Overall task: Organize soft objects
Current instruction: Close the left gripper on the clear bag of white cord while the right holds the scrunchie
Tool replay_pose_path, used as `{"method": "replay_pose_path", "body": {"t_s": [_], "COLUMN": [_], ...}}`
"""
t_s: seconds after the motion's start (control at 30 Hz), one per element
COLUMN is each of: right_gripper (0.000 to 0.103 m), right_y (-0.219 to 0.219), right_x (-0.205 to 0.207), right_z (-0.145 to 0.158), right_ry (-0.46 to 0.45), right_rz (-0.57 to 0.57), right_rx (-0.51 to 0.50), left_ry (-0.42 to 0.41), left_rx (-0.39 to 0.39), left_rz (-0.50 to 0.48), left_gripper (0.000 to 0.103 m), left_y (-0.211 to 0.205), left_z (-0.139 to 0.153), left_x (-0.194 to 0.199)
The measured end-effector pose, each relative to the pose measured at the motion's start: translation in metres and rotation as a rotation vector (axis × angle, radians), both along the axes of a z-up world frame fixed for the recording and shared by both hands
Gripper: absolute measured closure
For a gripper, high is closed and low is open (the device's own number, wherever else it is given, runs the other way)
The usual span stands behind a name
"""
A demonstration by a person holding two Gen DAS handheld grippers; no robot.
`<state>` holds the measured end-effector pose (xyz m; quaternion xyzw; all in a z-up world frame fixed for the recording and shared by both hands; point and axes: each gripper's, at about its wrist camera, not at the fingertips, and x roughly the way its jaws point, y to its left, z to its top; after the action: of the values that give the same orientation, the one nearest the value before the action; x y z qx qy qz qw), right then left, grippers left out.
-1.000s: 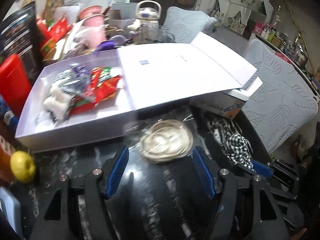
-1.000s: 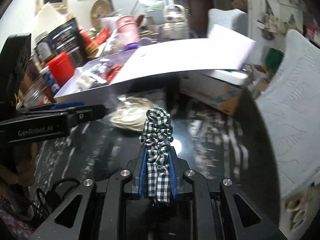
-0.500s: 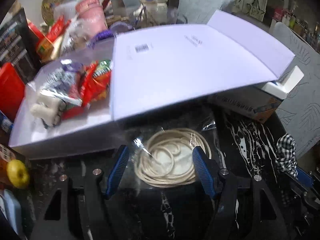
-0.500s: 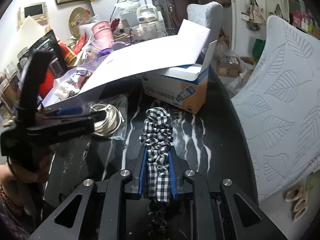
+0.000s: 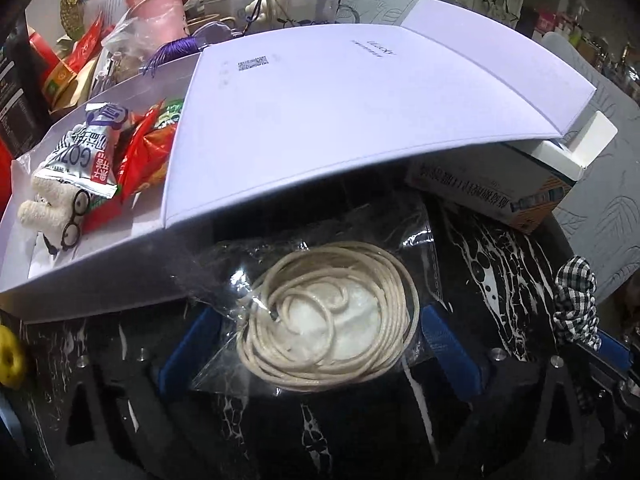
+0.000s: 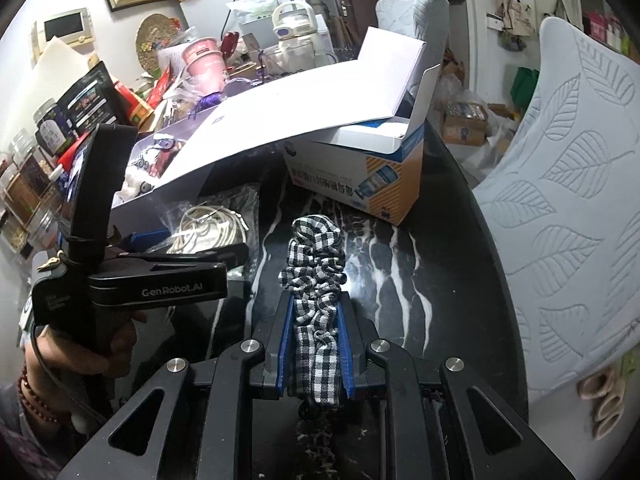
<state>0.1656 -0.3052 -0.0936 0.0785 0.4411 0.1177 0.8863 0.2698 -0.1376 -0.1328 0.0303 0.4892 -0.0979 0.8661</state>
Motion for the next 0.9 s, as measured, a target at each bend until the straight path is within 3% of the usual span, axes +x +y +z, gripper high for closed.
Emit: {"method": "replay_pose_path", "body": {"t_s": [0.03,0.13,0.27,0.57,0.9], "right_gripper": [0.083,0.083,0.083,0.083,0.083], "right_y": [0.001,0.002,0.004,0.009,0.028], "right_x": [0.0,-0.001,-0.004,-0.017,-0.045], "right_z": [0.0,0.001,0.0,0.002,0.007], "right_ry": [0.0,0.001,0.006,0.002,-0.016], "right_rz": [0.0,0.0,-0.006,-0.021,0.006], "right_rx": [-0.001,-0.003,0.003,0.009,0.029], "left_ry": [-0.006,-0.043,-0.044,-0.012,-0.045], "left_rx": [-0.001,-0.003,-0.017,-0.066,-0.065], "left_rz": [0.002,-0.001,-0.023,-0.067,-0.052], "left_gripper": [0.001,0.025,0.041,0.044,0.044], "left_y": [0.001,0.002,0.006,0.018,0.048], "left_z": [0.0,0.005,0.008,0.016,0.045], "left_x": [-0.001,-0.017,-0.025,-0.076,-0.115]}}
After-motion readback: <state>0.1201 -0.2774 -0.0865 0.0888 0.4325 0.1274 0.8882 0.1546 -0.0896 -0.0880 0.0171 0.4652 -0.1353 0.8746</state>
